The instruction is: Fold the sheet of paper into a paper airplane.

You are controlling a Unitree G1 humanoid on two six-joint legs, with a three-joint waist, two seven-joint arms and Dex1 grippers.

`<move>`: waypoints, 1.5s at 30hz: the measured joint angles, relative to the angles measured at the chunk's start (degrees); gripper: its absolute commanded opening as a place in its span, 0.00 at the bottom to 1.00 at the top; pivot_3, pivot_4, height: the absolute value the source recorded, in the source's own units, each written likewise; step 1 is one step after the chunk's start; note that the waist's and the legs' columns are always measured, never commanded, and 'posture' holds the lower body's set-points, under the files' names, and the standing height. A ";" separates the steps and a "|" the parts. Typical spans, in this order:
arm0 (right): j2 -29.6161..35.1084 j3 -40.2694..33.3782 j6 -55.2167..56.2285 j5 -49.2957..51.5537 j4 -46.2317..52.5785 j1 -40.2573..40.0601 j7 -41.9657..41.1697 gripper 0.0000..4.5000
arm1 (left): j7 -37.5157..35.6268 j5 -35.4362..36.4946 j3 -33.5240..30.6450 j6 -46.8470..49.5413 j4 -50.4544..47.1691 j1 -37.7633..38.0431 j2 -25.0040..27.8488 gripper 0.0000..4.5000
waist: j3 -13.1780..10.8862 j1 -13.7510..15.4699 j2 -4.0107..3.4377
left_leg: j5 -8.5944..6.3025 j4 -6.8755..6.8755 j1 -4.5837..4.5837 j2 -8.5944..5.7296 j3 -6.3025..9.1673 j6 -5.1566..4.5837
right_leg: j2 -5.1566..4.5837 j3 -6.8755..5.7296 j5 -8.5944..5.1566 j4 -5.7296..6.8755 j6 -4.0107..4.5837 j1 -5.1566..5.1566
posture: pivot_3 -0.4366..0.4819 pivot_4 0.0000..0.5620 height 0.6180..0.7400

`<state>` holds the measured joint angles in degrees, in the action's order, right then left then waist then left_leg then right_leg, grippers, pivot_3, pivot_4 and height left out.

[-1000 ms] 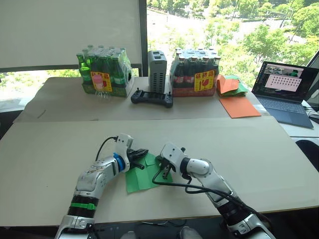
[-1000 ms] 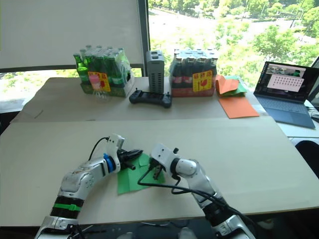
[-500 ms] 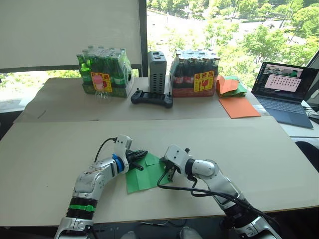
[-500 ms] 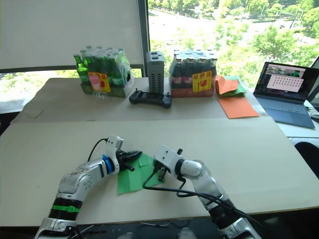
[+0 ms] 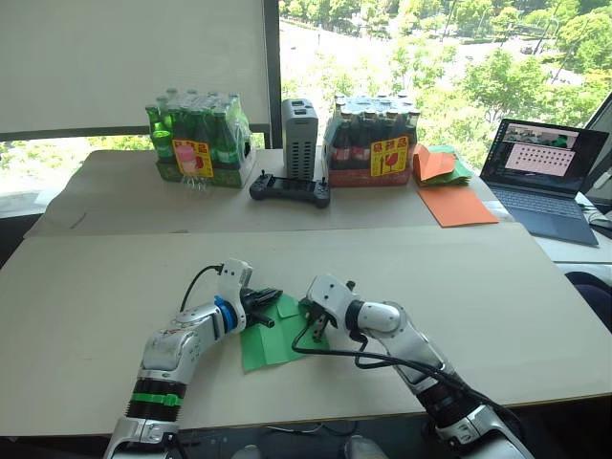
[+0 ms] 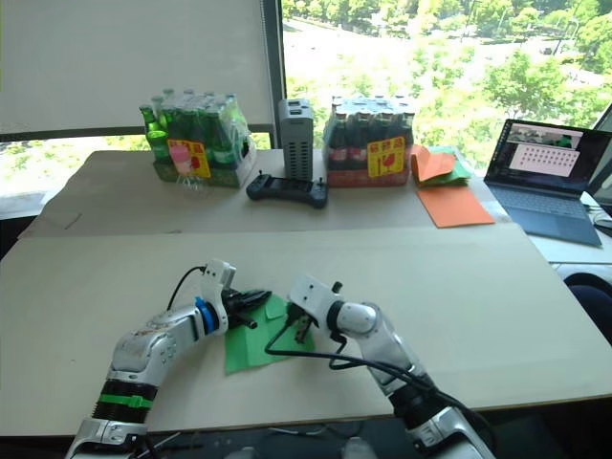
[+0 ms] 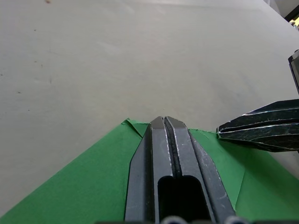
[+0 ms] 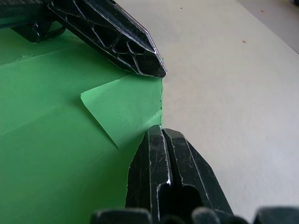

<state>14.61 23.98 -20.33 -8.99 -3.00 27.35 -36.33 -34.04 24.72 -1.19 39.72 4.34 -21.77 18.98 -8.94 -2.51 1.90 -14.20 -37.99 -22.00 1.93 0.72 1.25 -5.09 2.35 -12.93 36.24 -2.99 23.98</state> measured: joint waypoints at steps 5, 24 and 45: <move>-0.87 0.38 1.32 -0.96 -1.66 0.95 0.12 0.00 | 0.09 0.00 -0.11 0.19 -0.25 0.12 0.00 0.00 | 0.00 -0.06 0.00 | 0.00 0.00 0.00 0.00 0.00 0.00 | 0.00 0.00 0.00 0.00 0.00 0.00 | 0.48 0.27 0.89; -6.07 0.60 3.49 -2.07 -7.76 3.94 1.72 0.00 | 0.92 0.07 -0.17 0.27 -1.12 0.50 -0.15 0.00 | 0.00 -0.08 0.00 | 0.00 0.00 -0.02 0.00 0.00 0.00 | 0.00 0.01 0.00 0.02 0.00 0.04 | 0.48 0.27 0.89; 1.44 1.61 3.61 -2.08 0.79 -0.57 -2.12 0.00 | 0.94 0.36 -0.78 0.73 -1.26 0.71 -0.36 0.00 | 0.02 0.09 0.00 | 0.00 0.00 0.00 -0.01 0.00 0.00 | -0.01 0.00 0.00 -0.01 0.00 -0.01 | 0.48 0.27 0.89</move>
<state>16.06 25.59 -16.72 -11.07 -2.21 26.78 -38.46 -33.10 25.09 -1.97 40.45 3.09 -21.06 18.62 -8.92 -2.42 1.91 -14.20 -37.99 -22.00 1.93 0.72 1.25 -5.09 2.34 -12.94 36.23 -2.99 23.96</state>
